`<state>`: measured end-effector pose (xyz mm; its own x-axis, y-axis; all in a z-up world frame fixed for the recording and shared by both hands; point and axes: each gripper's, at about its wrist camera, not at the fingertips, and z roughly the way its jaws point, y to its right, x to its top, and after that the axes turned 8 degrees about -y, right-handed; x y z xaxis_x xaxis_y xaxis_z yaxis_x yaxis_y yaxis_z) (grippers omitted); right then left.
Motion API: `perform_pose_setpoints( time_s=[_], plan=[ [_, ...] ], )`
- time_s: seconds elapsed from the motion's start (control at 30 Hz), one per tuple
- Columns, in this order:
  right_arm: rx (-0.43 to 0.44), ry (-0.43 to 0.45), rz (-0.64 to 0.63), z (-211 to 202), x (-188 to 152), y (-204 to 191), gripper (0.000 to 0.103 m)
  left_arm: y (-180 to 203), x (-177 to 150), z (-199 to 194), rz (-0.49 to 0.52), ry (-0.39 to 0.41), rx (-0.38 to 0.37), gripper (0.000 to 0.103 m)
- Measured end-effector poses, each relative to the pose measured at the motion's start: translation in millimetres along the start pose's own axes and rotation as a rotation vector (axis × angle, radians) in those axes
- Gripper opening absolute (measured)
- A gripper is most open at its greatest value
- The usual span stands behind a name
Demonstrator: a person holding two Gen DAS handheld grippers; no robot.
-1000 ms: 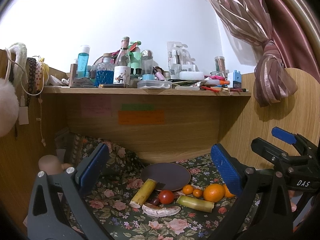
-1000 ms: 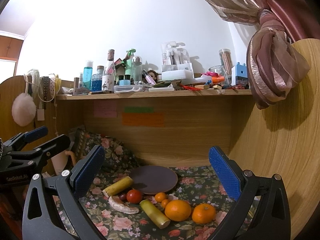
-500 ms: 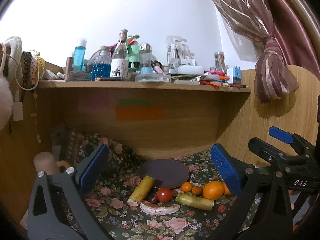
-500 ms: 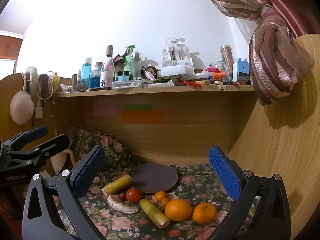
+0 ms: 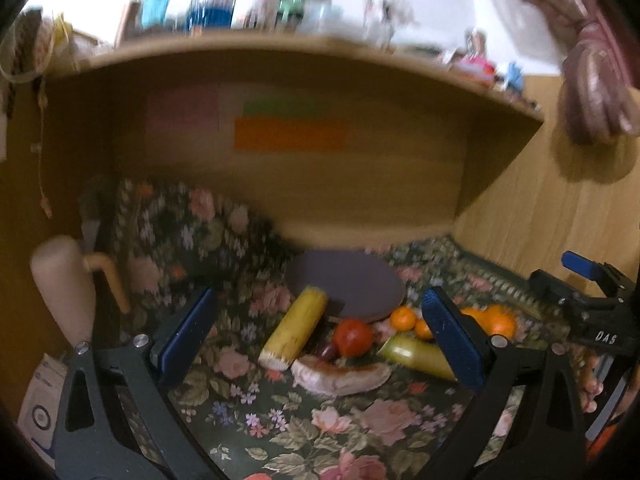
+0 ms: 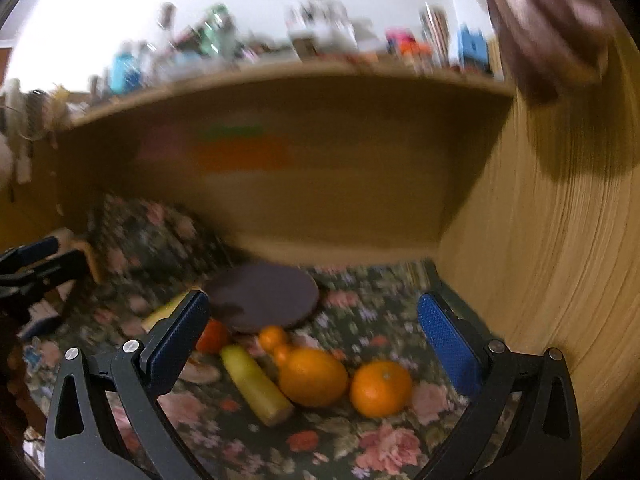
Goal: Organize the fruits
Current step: 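Grasp the orange with the right tool while the left tool grasps the yellow corn cob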
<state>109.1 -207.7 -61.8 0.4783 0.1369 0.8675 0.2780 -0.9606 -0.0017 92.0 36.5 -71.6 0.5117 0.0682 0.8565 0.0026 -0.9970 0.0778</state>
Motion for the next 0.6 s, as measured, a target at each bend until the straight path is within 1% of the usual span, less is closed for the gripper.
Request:
perform_pose_setpoints(
  time_s=[0.07, 0.2, 0.27, 0.33, 0.47, 0.6],
  plan=[
    [-0.007, -0.042, 0.02, 11, -5, 8, 0.103, -7, -3, 17, -0.011, -0.05, -0.002, 0.103],
    [-0.006, -0.168, 0.067, 37, -19, 30, 0.103, -18, -9, 47, -0.02, -0.129, 0.003, 0.102],
    [0.0, -0.219, 0.077, 43, -27, 37, 0.103, -23, -10, 61, -0.019, -0.169, 0.0, 0.098],
    [-0.018, -0.264, 0.087, 51, -35, 44, 0.103, -27, -10, 76, -0.015, -0.213, -0.003, 0.092],
    [-0.036, -0.315, 0.112, 60, -43, 53, 0.103, -33, -11, 104, -0.008, -0.29, -0.016, 0.086],
    [-0.035, -0.355, 0.131, 70, -51, 60, 0.103, -33, -11, 129, 0.016, -0.359, -0.03, 0.076]
  ],
)
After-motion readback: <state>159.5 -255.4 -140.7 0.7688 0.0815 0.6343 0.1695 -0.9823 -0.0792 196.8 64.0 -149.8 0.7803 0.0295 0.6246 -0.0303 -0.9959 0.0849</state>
